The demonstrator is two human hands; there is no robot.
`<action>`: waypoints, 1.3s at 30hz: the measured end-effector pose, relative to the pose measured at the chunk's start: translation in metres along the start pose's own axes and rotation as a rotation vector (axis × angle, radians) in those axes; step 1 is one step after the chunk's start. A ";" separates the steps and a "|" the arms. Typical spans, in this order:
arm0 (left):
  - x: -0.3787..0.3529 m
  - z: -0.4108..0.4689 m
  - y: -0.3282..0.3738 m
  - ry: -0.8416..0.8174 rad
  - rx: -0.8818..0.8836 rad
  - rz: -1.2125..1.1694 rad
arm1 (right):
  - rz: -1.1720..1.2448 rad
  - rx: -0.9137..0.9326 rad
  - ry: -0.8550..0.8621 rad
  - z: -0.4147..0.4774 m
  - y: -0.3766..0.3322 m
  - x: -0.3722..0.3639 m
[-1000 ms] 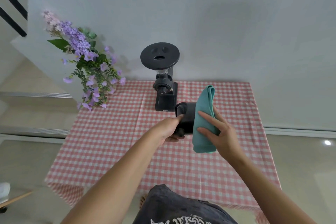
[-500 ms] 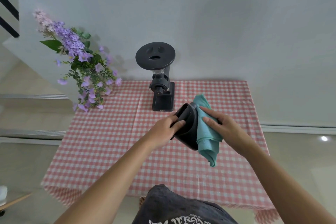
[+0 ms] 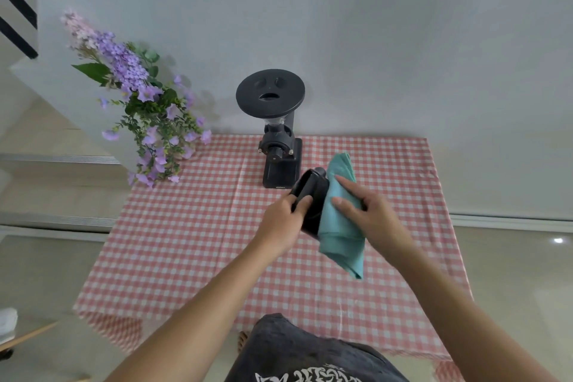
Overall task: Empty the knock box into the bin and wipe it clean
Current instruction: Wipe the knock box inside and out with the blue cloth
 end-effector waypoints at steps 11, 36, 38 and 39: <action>-0.007 0.001 -0.017 -0.226 0.409 -0.615 | -0.954 0.424 0.213 -0.018 -0.019 -0.055; 0.028 -0.005 0.018 -0.237 -0.069 -0.268 | 0.199 0.172 0.061 -0.012 -0.012 -0.017; 0.031 -0.008 0.028 -0.179 -0.119 -0.193 | 0.177 0.207 0.032 -0.014 -0.014 -0.025; 0.033 -0.007 0.031 -0.162 -0.163 -0.178 | 0.171 0.224 0.014 -0.014 -0.016 -0.027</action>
Point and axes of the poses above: each hand's wrist, its own z-axis towards the middle knuckle, its own x-axis out of the back of the hand, y = z × x, the point moved 6 cm from there along z, towards the middle knuckle, and after that the axes turned 13 degrees about -y, right-handed, at the moved point
